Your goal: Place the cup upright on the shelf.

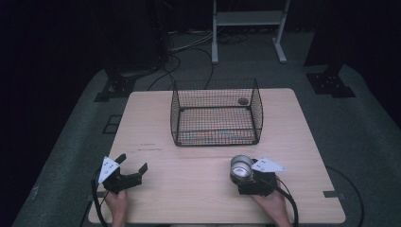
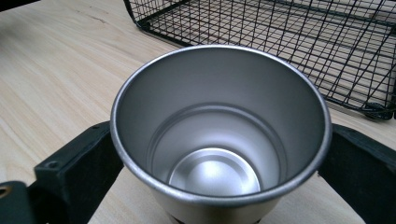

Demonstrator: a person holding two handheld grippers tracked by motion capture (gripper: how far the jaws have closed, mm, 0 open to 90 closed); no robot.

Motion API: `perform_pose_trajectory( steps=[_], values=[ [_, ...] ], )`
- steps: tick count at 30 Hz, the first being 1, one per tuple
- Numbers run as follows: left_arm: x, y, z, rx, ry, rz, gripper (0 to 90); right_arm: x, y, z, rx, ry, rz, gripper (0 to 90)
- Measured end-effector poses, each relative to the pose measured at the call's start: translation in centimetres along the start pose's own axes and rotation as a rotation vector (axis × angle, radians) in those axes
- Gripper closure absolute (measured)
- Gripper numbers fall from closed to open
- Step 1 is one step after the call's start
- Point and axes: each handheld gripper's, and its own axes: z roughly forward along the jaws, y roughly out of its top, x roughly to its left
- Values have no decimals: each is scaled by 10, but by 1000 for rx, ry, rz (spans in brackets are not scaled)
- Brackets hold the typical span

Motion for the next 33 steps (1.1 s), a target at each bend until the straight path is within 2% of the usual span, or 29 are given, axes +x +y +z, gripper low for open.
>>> perform_pose_trajectory(
  steps=[2, 4, 9, 11, 15, 17, 21, 25, 33],
  values=[
    [0, 0, 0, 0, 1, 0, 0, 0, 0, 0, -1, 3, 0, 57],
    [0, 0, 0, 0, 1, 0, 0, 0, 1, 0, -7, 8, 0, 60],
    [0, 0, 0, -1, 1, 0, 0, -1, 2, -2, -21, 22, -9, 171],
    [0, 0, 0, -1, 1, -1, 0, 0, 3, -3, -24, 12, -14, 177],
    [0, 0, 0, -3, 1, -3, 0, -3, 4, -5, -23, 39, 13, 180],
    [0, 0, 0, -3, 1, -3, 0, -3, 6, -7, -20, 34, 15, 181],
    [0, 0, 0, -4, 2, -4, 0, -5, 14, -15, -40, 38, 19, 181],
    [0, 0, 0, -4, 2, -3, 0, -6, 24, -24, -51, 31, 8, 182],
    [0, 0, 0, -3, 2, -3, 0, -8, 34, -31, -40, 28, -2, 182]
  ],
)
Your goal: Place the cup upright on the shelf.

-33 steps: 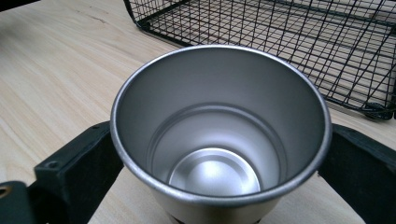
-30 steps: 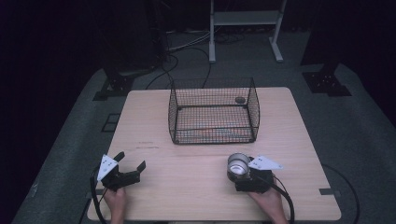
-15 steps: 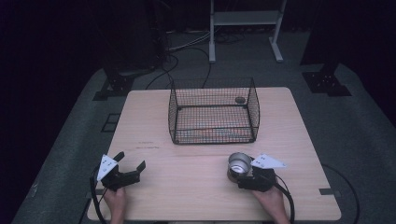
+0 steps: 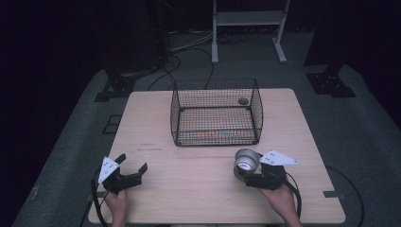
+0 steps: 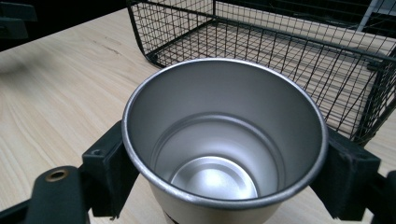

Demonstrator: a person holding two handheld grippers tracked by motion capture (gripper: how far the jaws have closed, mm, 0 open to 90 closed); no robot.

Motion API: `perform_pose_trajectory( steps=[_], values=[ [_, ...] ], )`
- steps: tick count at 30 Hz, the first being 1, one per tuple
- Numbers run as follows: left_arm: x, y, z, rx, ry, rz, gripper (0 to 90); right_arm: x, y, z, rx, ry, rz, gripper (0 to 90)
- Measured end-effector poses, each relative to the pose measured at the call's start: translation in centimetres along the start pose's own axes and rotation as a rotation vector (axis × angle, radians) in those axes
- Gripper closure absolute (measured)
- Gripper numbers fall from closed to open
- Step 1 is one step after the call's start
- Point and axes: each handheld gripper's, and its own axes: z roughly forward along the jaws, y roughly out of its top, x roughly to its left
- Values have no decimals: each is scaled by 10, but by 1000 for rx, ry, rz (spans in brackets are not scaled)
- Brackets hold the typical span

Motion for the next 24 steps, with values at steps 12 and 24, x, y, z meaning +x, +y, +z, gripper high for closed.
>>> perform_pose_trajectory(
  steps=[12, 24],
  values=[
    [0, 0, 0, 1, 0, -1, 0, -6, 18, -5, -4, 13, 8, 182],
    [0, 0, 0, 0, -1, -2, 0, -7, 38, -3, -4, 29, -3, 182]
  ],
)
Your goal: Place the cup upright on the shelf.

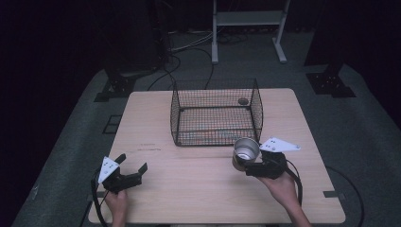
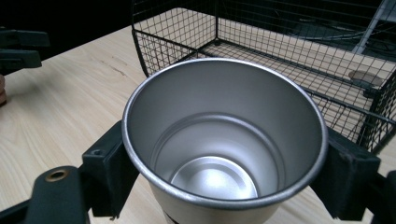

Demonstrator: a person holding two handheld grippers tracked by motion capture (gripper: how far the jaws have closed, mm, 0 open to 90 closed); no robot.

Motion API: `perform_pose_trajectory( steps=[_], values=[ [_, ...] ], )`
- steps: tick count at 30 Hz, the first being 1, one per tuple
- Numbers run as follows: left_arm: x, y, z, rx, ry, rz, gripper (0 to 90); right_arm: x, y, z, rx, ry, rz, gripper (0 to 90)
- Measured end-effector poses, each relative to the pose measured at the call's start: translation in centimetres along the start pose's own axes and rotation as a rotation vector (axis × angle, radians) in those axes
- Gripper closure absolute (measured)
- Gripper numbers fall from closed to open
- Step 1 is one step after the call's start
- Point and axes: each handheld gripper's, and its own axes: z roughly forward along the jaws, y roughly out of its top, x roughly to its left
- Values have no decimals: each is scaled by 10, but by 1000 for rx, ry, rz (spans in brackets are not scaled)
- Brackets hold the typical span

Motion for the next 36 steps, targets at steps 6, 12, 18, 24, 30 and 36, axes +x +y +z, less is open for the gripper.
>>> perform_pose_trajectory(
  steps=[6, 12, 18, 24, 30, 36],
  values=[
    [0, 0, 0, -1, 0, -1, 0, 0, 10, 2, 4, 1, -12, 182],
    [0, 0, 0, -1, 0, -2, 0, -1, 18, 5, 7, 13, -19, 182],
    [0, 0, 0, -2, -1, -2, 0, -3, 30, 9, 10, 19, -33, 182],
    [0, 0, 0, -2, -1, -1, 0, -3, 42, 12, 13, 23, -48, 181],
    [0, 0, 0, -4, -1, -4, 0, -6, 50, 14, 12, 25, -54, 181],
    [0, 0, 0, -2, -1, -4, 0, -8, 64, 16, 18, 18, -63, 182]
  ],
)
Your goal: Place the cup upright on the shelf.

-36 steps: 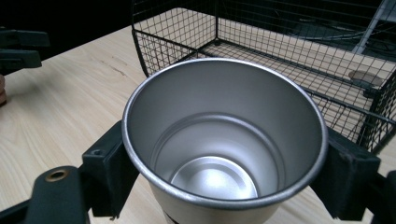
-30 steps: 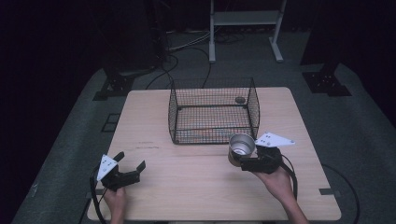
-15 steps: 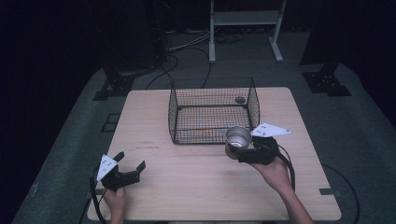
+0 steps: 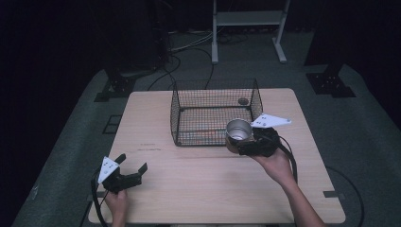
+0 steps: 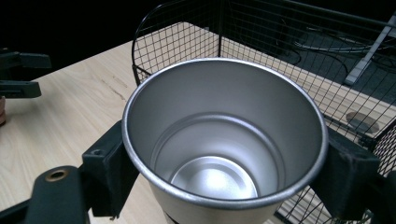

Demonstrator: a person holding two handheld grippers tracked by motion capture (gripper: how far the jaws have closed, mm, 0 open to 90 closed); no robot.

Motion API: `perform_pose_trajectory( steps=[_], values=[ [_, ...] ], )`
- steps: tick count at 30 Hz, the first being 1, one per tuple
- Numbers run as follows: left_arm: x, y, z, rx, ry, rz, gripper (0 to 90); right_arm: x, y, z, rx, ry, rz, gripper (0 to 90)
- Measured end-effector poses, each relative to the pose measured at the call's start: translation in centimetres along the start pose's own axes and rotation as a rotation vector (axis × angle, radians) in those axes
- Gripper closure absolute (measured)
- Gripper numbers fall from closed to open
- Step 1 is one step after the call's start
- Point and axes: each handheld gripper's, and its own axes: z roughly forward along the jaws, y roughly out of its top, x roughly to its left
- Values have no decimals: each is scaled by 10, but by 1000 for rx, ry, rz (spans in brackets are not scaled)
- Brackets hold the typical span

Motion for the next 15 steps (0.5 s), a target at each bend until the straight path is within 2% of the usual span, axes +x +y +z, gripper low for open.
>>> perform_pose_trajectory(
  steps=[15],
  values=[
    [0, 0, 0, -5, -1, -1, 0, -13, 30, 6, 4, -20, -11, 182]
  ],
)
